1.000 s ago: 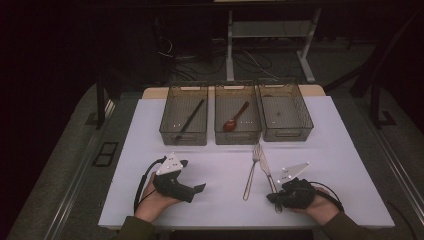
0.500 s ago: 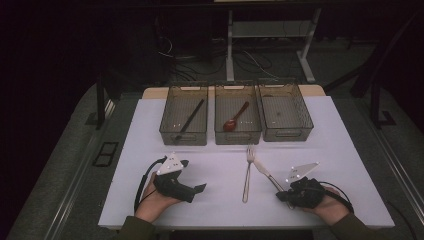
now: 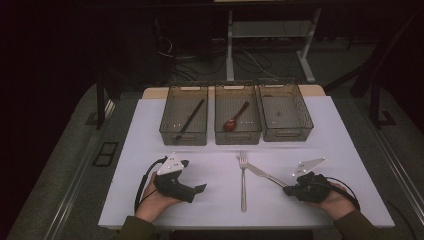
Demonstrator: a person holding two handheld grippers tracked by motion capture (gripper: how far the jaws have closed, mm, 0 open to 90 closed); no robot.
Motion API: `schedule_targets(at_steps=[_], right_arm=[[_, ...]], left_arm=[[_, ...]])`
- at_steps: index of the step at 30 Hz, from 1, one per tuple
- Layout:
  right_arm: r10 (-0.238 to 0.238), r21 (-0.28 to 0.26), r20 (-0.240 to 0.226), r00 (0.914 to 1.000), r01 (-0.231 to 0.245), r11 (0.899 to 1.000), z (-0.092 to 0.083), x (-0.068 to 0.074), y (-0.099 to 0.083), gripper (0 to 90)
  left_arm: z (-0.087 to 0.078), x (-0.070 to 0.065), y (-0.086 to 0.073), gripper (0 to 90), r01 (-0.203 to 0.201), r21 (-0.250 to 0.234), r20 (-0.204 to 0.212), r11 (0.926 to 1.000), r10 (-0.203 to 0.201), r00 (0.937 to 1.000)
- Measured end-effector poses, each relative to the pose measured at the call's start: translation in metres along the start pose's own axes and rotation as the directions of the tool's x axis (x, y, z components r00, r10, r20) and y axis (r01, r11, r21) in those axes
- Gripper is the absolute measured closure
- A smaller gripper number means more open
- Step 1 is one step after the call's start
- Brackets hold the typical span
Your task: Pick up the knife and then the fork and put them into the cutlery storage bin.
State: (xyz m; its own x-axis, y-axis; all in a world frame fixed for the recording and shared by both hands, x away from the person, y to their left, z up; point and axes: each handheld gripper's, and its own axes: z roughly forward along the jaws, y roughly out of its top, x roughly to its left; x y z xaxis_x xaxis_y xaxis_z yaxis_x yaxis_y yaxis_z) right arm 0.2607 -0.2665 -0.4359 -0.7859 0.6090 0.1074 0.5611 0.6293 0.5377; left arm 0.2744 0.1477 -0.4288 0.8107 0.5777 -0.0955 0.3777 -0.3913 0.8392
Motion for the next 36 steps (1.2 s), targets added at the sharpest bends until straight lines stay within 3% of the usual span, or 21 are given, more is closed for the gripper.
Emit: schedule_targets(at_steps=[4,8,19,27,36], right_arm=[[0.011,-0.023,-0.05,0.9987,-0.012,1.0,-0.007,-0.004,0.003,79.7],[0.027,-0.028,-0.07,0.9971,-0.029,0.999,-0.014,-0.01,0.008,67.6],[-0.019,0.104,-0.033,0.9993,0.022,0.994,-0.008,-0.02,0.045,51.1],[-0.09,0.221,-0.017,0.9958,0.091,0.971,0.011,-0.015,0.068,55.6],[-0.12,0.314,-0.005,0.9928,0.115,0.942,0.03,-0.015,0.08,68.0]], left_arm=[[0.0,0.0,0.0,0.0,0.0,0.002,0.001,1.0,0.0,1.0],[0.001,-0.001,0.0,0.0,0.006,-0.007,0.003,1.0,-0.006,1.0],[0.002,-0.001,0.001,0.0,0.003,-0.007,0.008,1.0,-0.003,1.0],[0.003,-0.002,0.001,0.0,0.0,-0.004,0.014,1.0,0.0,0.9999],[0.004,-0.002,0.0,0.0,-0.007,0.002,0.018,1.0,0.007,0.9998]])
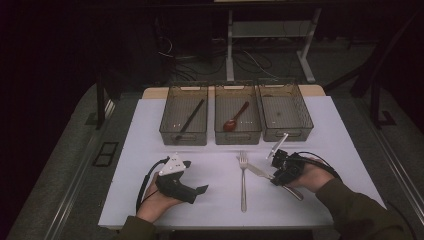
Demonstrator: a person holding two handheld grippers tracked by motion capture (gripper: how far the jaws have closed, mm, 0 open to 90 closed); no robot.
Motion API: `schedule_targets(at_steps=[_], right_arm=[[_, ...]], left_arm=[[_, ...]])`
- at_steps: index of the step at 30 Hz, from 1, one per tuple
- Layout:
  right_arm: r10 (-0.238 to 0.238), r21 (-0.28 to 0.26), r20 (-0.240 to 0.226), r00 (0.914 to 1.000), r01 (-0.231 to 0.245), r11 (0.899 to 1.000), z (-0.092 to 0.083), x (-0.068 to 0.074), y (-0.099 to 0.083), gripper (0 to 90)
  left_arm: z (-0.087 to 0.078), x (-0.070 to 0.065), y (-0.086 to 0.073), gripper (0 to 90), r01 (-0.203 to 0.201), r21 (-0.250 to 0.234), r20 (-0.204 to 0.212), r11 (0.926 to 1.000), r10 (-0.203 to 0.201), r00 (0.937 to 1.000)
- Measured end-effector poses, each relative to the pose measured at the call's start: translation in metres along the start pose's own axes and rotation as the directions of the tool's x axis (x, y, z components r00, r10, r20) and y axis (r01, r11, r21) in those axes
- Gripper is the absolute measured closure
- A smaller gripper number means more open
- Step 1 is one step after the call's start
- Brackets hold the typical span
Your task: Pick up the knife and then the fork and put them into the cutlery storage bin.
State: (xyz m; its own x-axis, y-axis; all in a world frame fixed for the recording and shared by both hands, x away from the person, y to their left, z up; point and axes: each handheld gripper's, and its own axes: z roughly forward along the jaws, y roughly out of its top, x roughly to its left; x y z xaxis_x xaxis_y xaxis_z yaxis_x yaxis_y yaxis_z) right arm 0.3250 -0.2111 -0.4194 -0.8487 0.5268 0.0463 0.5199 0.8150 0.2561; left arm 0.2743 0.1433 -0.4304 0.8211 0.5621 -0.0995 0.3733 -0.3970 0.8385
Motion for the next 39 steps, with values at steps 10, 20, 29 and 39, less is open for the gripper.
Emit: schedule_targets(at_steps=[10,20,29,39], right_arm=[[0.0,0.088,0.017,0.9999,-0.002,0.996,0.004,0.005,0.012,75.4],[0.016,0.115,0.046,0.9988,-0.021,0.993,0.005,0.008,0.017,79.0],[0.043,0.081,0.033,0.9985,-0.046,0.996,0.003,0.005,0.011,79.2],[0.088,0.025,0.032,0.9956,-0.089,0.996,-0.002,-0.008,-0.006,79.2]], left_arm=[[0.001,-0.001,0.0,0.0,-0.001,-0.001,0.002,1.0,0.001,1.0],[0.001,-0.001,0.0,0.0,-0.009,0.001,0.001,1.0,0.009,1.0],[0.0,0.0,0.0,0.0,-0.007,-0.001,0.002,1.0,0.007,1.0],[0.001,-0.001,0.0,0.0,-0.006,-0.002,0.003,1.0,0.006,1.0]])
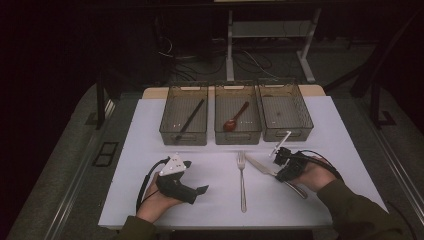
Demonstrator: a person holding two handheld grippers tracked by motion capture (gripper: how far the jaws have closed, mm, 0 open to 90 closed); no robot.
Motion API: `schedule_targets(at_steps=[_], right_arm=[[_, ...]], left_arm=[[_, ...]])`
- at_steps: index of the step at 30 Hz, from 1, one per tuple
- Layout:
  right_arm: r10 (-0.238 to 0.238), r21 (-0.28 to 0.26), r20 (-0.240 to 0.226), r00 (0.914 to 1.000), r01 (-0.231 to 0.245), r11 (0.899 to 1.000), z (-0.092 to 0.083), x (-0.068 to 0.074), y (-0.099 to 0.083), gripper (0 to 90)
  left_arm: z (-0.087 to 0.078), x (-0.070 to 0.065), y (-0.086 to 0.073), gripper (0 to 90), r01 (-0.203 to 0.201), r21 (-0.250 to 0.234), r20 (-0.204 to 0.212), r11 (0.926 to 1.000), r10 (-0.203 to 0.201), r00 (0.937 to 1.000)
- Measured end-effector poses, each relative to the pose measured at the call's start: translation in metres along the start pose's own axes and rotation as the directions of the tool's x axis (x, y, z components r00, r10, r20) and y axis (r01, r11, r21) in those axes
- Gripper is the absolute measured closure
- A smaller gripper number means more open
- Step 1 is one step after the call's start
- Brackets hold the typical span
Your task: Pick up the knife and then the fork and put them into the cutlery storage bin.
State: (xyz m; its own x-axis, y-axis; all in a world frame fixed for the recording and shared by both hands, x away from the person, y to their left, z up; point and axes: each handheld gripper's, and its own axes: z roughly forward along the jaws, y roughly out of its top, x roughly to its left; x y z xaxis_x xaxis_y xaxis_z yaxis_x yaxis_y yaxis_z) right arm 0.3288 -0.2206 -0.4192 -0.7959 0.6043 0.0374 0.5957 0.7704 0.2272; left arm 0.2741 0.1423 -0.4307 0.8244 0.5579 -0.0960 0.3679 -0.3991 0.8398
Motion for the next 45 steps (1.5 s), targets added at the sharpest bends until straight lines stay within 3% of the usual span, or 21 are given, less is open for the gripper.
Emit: schedule_targets(at_steps=[4,9,14,20,27,34,42,45], right_arm=[[0.029,-0.035,-0.007,0.9996,-0.029,0.999,-0.004,-0.006,-0.008,79.2],[0.054,-0.119,-0.032,0.9981,-0.057,0.991,-0.011,-0.013,-0.018,79.2],[0.08,-0.218,-0.05,0.9956,-0.089,0.972,-0.018,-0.019,-0.029,79.2],[0.117,-0.331,-0.083,0.9896,-0.138,0.934,-0.027,-0.024,-0.041,79.2],[0.164,-0.441,-0.135,0.9773,-0.207,0.874,-0.032,-0.035,-0.053,79.3],[0.185,-0.489,-0.171,0.9678,-0.246,0.837,-0.037,-0.043,-0.06,79.2],[0.207,-0.563,-0.153,0.9662,-0.258,0.785,-0.062,-0.056,-0.061,79.2],[0.214,-0.586,-0.126,0.9686,-0.247,0.772,-0.077,-0.066,-0.053,79.2]], left_arm=[[0.0,0.0,0.0,0.0,-0.001,0.001,-0.001,1.0,0.001,1.0],[0.0,0.0,0.0,0.0,0.001,0.0,0.001,1.0,-0.001,1.0],[0.0,0.001,0.0,0.0,0.0,0.005,0.001,1.0,0.0,1.0],[-0.001,0.001,-0.001,0.0,0.001,0.001,0.002,1.0,-0.001,1.0],[-0.001,0.001,0.0,0.0,-0.001,0.001,0.001,1.0,0.001,1.0],[-0.002,0.001,0.0,0.0,-0.002,-0.002,0.0,1.0,0.002,1.0],[-0.002,0.002,-0.001,0.0,0.003,-0.002,-0.001,1.0,-0.003,1.0],[-0.002,0.003,-0.001,0.0,0.005,-0.004,-0.001,1.0,-0.005,1.0]])
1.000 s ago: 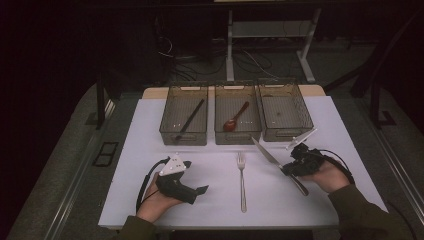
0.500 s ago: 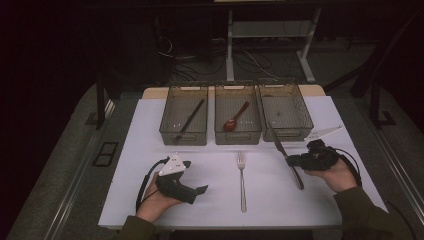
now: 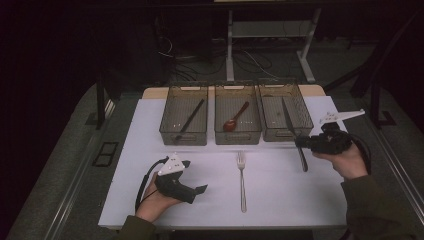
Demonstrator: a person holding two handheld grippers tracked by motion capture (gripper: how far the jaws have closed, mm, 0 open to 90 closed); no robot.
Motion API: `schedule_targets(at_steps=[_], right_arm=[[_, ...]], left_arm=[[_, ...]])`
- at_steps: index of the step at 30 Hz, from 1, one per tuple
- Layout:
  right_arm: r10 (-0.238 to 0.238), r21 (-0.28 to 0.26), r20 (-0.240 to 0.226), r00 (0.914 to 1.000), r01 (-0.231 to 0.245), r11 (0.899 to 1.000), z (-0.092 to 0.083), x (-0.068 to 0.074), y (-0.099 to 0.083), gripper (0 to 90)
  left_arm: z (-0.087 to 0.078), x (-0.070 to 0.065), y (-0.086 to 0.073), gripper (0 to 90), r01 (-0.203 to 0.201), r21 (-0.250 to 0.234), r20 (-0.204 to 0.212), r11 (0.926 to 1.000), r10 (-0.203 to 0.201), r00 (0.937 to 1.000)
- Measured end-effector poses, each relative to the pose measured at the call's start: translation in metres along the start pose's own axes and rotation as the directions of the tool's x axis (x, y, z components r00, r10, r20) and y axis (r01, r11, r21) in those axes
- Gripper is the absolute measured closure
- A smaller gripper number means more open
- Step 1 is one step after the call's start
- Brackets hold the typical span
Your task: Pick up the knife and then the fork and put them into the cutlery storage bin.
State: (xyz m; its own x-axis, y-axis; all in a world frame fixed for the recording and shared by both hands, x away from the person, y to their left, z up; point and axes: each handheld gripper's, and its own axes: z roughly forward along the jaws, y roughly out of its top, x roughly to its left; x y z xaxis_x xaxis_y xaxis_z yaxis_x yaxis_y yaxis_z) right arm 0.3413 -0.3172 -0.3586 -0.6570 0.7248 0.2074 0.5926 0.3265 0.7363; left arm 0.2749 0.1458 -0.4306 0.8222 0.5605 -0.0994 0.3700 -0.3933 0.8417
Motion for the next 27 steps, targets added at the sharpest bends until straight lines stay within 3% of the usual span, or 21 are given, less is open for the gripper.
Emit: schedule_targets(at_steps=[6,12,17,27], right_arm=[[-0.016,-0.044,0.052,0.9985,0.019,0.999,-0.01,-0.014,0.04,79.1],[-0.018,-0.049,0.093,0.9955,0.023,0.999,-0.006,-0.03,0.072,79.1],[-0.011,-0.02,0.122,0.9924,0.013,1.0,0.01,-0.048,0.091,79.1],[0.002,0.065,0.19,0.9818,-0.014,0.998,0.048,-0.08,0.103,79.4]], left_arm=[[-0.002,0.002,-0.001,0.0,0.001,-0.003,-0.003,1.0,-0.001,1.0],[-0.006,0.007,-0.002,0.0,-0.003,-0.013,0.0,0.9999,0.003,1.0],[-0.007,0.007,-0.002,0.0,-0.007,-0.014,0.005,0.9999,0.007,1.0],[-0.009,0.009,-0.003,0.0,-0.007,-0.014,0.009,0.9999,0.007,0.9999]])
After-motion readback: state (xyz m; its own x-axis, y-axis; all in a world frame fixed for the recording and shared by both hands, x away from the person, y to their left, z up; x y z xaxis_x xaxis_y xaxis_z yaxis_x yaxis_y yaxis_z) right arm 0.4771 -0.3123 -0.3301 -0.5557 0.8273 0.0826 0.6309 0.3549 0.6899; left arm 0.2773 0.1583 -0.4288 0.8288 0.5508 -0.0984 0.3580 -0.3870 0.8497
